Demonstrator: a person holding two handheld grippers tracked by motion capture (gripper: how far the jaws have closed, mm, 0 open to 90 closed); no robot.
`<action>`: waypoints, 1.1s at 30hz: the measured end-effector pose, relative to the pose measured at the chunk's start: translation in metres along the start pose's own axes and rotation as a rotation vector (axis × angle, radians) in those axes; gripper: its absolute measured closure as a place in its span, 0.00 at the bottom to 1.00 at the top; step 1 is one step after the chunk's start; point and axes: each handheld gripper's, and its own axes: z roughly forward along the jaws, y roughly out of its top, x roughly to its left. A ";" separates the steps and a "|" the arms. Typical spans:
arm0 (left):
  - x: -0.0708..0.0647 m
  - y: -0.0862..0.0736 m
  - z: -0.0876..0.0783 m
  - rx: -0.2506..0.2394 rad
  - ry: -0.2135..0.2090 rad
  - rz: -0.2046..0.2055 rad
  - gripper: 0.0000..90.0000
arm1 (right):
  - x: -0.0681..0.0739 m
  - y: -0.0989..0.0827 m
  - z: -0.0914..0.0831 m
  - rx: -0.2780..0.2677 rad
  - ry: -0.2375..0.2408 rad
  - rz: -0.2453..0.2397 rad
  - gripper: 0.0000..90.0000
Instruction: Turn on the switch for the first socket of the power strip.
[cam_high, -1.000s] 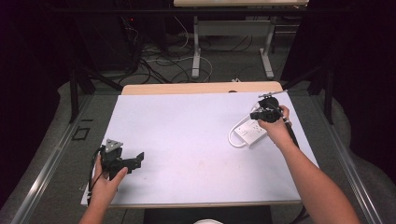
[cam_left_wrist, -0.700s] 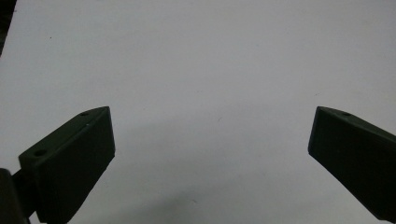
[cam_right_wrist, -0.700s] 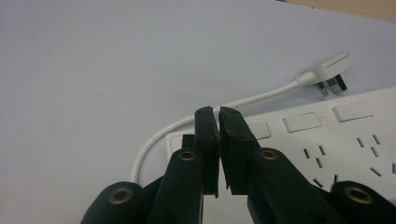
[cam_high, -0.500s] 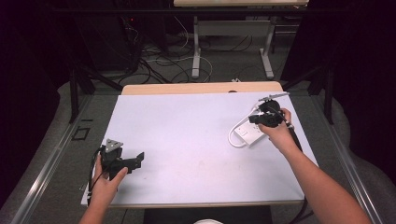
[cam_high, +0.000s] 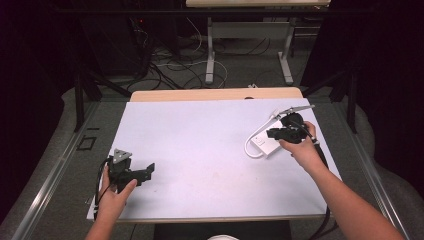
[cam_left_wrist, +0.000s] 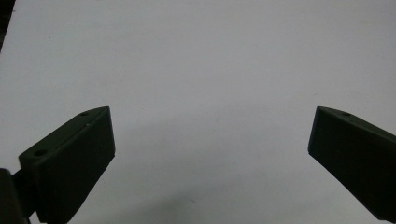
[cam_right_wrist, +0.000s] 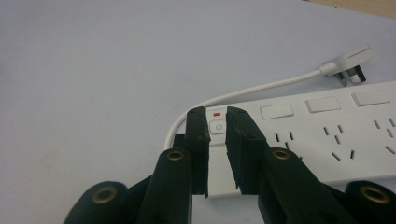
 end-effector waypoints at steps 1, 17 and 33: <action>0.000 0.000 0.000 0.001 0.000 0.002 0.00 | 0.001 -0.001 -0.001 -0.001 -0.003 -0.007 0.85; 0.000 0.000 0.000 0.004 -0.002 0.008 0.00 | 0.018 -0.028 -0.012 -0.019 0.044 -0.064 0.59; -0.001 0.000 0.000 -0.001 -0.003 0.004 0.00 | 0.024 -0.062 -0.016 -0.051 0.068 -0.081 0.45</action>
